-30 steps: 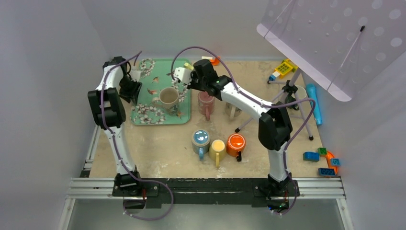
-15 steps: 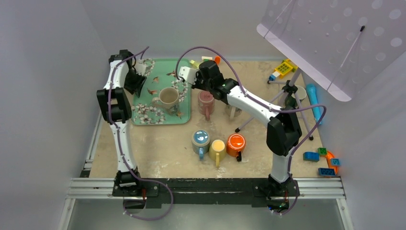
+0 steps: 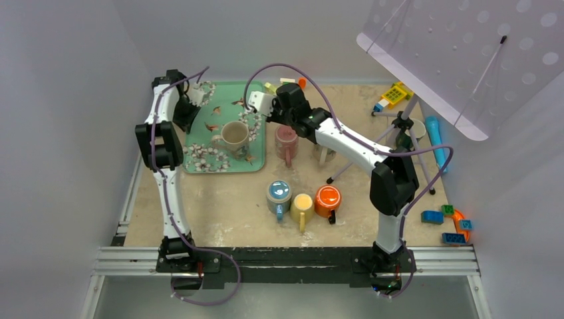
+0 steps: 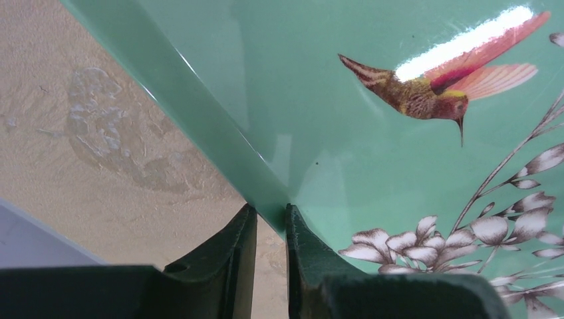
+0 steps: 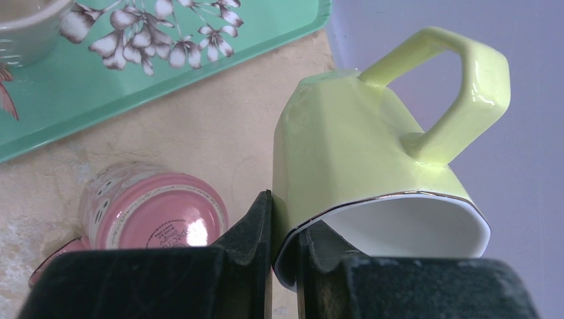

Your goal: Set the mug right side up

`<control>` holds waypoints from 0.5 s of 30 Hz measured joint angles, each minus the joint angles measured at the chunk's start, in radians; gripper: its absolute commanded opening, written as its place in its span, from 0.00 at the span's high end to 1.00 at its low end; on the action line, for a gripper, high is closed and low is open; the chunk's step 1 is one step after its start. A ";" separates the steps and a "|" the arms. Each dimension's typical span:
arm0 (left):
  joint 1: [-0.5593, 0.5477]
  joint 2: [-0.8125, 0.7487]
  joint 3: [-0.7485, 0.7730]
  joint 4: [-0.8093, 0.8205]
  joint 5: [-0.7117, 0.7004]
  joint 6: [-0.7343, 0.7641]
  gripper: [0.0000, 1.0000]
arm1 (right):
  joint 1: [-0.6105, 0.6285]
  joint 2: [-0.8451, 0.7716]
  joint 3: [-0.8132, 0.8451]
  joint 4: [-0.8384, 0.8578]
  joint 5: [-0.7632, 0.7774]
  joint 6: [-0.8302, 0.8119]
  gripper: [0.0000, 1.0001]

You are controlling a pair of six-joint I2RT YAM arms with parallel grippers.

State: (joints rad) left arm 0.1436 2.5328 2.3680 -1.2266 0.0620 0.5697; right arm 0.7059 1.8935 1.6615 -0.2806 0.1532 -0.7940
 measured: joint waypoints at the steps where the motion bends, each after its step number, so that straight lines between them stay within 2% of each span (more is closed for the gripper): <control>1: 0.000 -0.009 -0.017 0.010 0.000 0.007 1.00 | 0.000 0.000 0.000 -0.002 0.004 0.000 1.00; 15: 0.043 -0.305 -0.552 0.340 -0.051 0.159 1.00 | 0.024 -0.003 -0.002 -0.012 0.012 0.001 1.00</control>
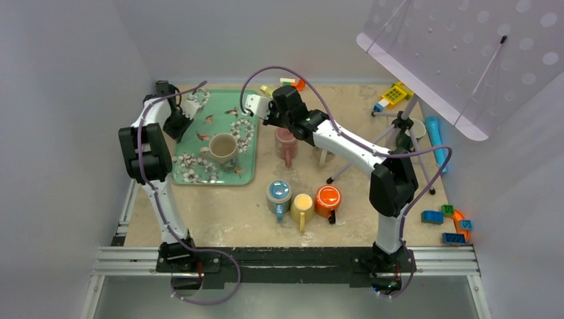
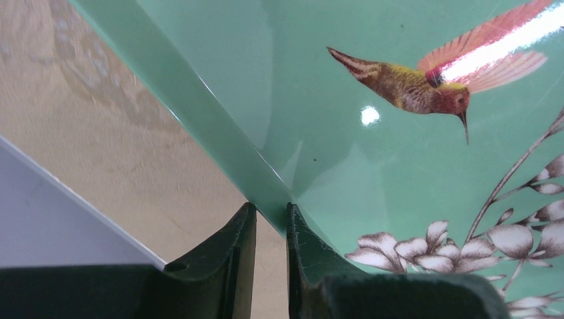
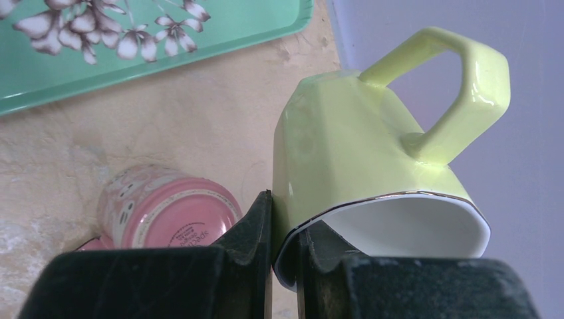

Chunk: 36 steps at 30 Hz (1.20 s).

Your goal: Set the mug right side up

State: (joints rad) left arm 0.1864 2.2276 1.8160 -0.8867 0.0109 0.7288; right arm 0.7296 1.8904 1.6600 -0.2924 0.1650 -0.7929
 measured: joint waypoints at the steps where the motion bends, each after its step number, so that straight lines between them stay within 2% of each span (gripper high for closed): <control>1: 0.010 -0.023 -0.040 0.022 -0.006 0.015 1.00 | 0.006 0.000 0.000 0.000 0.000 0.000 1.00; 12: 0.089 -0.247 -0.424 0.249 -0.081 0.119 1.00 | 0.073 0.001 0.002 -0.039 -0.026 -0.001 1.00; 19: 0.136 -0.333 -0.554 0.298 -0.090 0.136 1.00 | 0.125 0.004 0.024 -0.106 -0.061 -0.039 1.00; 20: 0.140 -0.344 -0.570 0.305 -0.090 0.139 0.93 | 0.135 0.004 0.024 -0.112 -0.068 -0.047 1.00; 21: 0.144 -0.357 -0.586 0.309 -0.090 0.145 0.80 | 0.143 0.004 0.024 -0.117 -0.080 -0.058 1.00; 23: 0.151 -0.365 -0.590 0.294 -0.089 0.143 0.60 | 0.156 0.004 0.024 -0.130 -0.105 -0.082 1.00; 25: 0.157 -0.365 -0.575 0.246 -0.071 0.130 0.52 | 0.166 0.004 0.024 -0.142 -0.132 -0.108 1.00; 31: 0.167 -0.438 -0.455 0.038 0.104 0.037 0.46 | 0.169 0.004 0.081 -0.282 -0.243 -0.184 1.00; 33: 0.167 -0.512 -0.402 0.003 0.212 0.013 0.44 | 0.169 0.004 0.097 -0.302 -0.272 -0.201 1.00; 36: 0.160 -0.691 -0.354 -0.013 0.454 -0.013 0.43 | 0.168 0.004 0.100 -0.317 -0.319 -0.214 1.00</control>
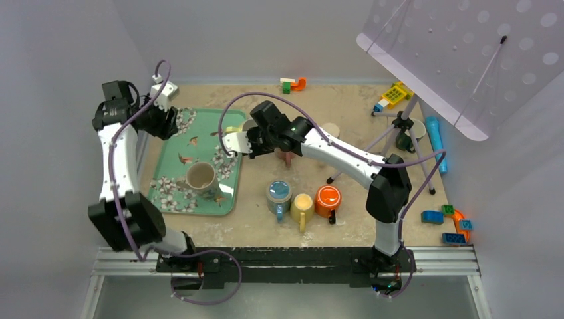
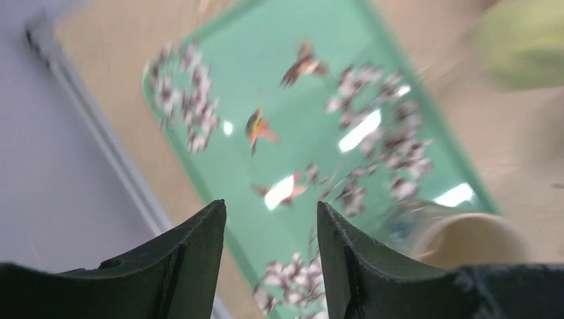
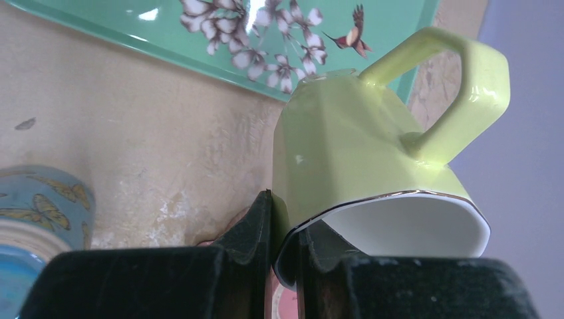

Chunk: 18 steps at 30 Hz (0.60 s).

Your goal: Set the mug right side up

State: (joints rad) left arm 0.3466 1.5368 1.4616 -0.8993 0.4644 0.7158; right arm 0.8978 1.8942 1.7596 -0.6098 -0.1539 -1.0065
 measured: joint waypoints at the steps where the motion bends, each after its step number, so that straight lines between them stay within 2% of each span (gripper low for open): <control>1: -0.011 -0.069 0.003 0.000 0.078 -0.008 0.43 | 0.000 0.000 0.000 -0.008 -0.019 -0.001 1.00; 5: -0.122 -0.262 0.003 -0.014 0.328 -0.025 0.39 | 0.000 0.000 0.000 -0.021 -0.084 0.005 1.00; 10: -0.200 -0.311 -0.018 -0.062 0.587 -0.015 0.34 | 0.000 -0.001 0.000 -0.028 -0.151 0.021 1.00; 16: -0.291 -0.306 -0.144 -0.032 0.603 -0.004 0.38 | 0.000 -0.027 0.000 -0.027 -0.211 0.041 1.00; 18: -0.309 -0.306 -0.155 -0.011 0.579 0.025 0.46 | 0.000 -0.043 -0.003 -0.036 -0.226 0.046 1.00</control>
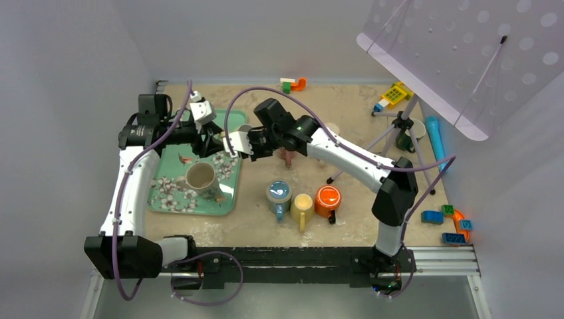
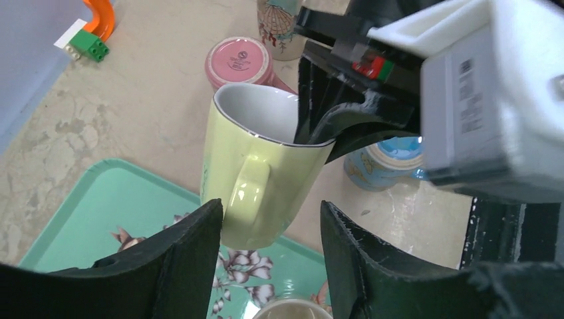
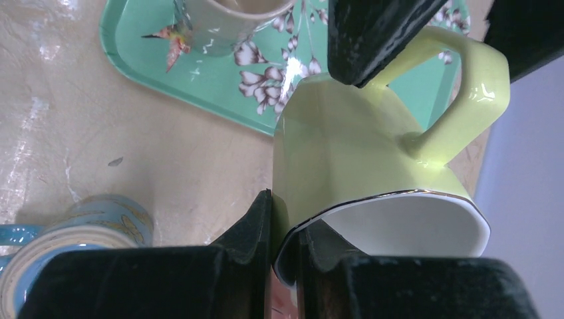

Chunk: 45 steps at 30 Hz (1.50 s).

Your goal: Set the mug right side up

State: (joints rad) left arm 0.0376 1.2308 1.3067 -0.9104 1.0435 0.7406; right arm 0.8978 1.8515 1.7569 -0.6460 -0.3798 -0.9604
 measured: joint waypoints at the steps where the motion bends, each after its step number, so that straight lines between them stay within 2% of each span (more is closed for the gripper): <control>1: -0.002 0.000 0.000 0.001 -0.006 0.010 0.51 | 0.000 -0.006 0.000 0.002 -0.009 0.001 1.00; 3: -0.005 0.001 0.000 0.005 -0.020 0.040 0.58 | 0.000 -0.024 0.000 0.005 -0.030 0.000 1.00; 8: -0.029 0.003 -0.001 -0.005 -0.035 0.095 0.60 | 0.000 -0.047 0.000 0.006 -0.067 0.002 1.00; 9: -0.043 0.003 -0.001 -0.004 -0.043 0.107 0.63 | 0.001 -0.046 0.000 0.005 -0.070 0.001 1.00; 10: -0.052 0.003 -0.002 -0.004 -0.052 0.112 0.69 | 0.001 -0.045 0.001 -0.003 -0.070 0.000 1.00; 12: -0.063 0.003 -0.006 -0.003 -0.064 0.117 0.99 | 0.000 -0.041 0.011 -0.030 -0.078 -0.006 1.00; 13: -0.063 0.003 -0.006 -0.004 -0.066 0.117 1.00 | -0.002 -0.037 0.023 -0.057 -0.078 -0.022 1.00; 15: -0.067 0.003 -0.006 0.001 -0.073 0.147 1.00 | -0.004 -0.033 0.035 -0.073 -0.087 -0.009 1.00; 16: -0.070 0.005 -0.005 0.003 -0.076 0.156 1.00 | -0.005 -0.032 0.037 -0.076 -0.086 -0.009 0.94; 19: -0.070 0.018 -0.002 0.012 -0.082 0.151 1.00 | -0.006 -0.033 0.030 -0.064 -0.075 0.018 0.53; 21: -0.050 0.036 -0.008 0.055 -0.093 0.078 1.00 | -0.007 -0.045 -0.005 0.024 -0.038 0.063 0.32; 22: -0.027 0.054 -0.014 0.089 -0.090 0.034 1.00 | -0.008 -0.055 -0.026 0.088 -0.021 0.089 0.29; 26: 0.090 0.179 -0.015 0.221 -0.085 -0.092 1.00 | -0.039 -0.117 -0.078 0.269 0.001 0.248 0.24; 28: 0.122 0.221 -0.031 0.282 -0.098 -0.110 1.00 | -0.085 -0.145 -0.077 0.352 -0.019 0.381 0.23; 30: 0.133 0.227 -0.068 0.323 -0.106 -0.118 1.00 | -0.164 -0.162 -0.073 0.457 -0.047 0.563 0.14; 32: 0.130 0.215 -0.098 0.340 -0.089 -0.129 1.00 | -0.237 -0.151 -0.041 0.523 -0.065 0.712 0.11; 35: 0.119 0.186 -0.131 0.366 -0.063 -0.139 1.00 | -0.304 -0.048 0.105 0.537 -0.058 0.877 0.08; 38: 0.118 0.148 -0.143 0.383 -0.044 -0.143 1.00 | -0.298 0.079 0.229 0.521 -0.067 0.964 0.09; 45: 0.118 0.103 -0.161 0.457 -0.008 -0.154 1.00 | -0.240 0.259 0.245 0.415 -0.151 1.033 0.22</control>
State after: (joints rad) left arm 0.1558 1.3342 1.1458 -0.4530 1.0359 0.5865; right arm 0.6575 2.1109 2.0014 -0.2306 -0.5304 0.0731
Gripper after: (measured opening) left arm 0.220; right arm 0.836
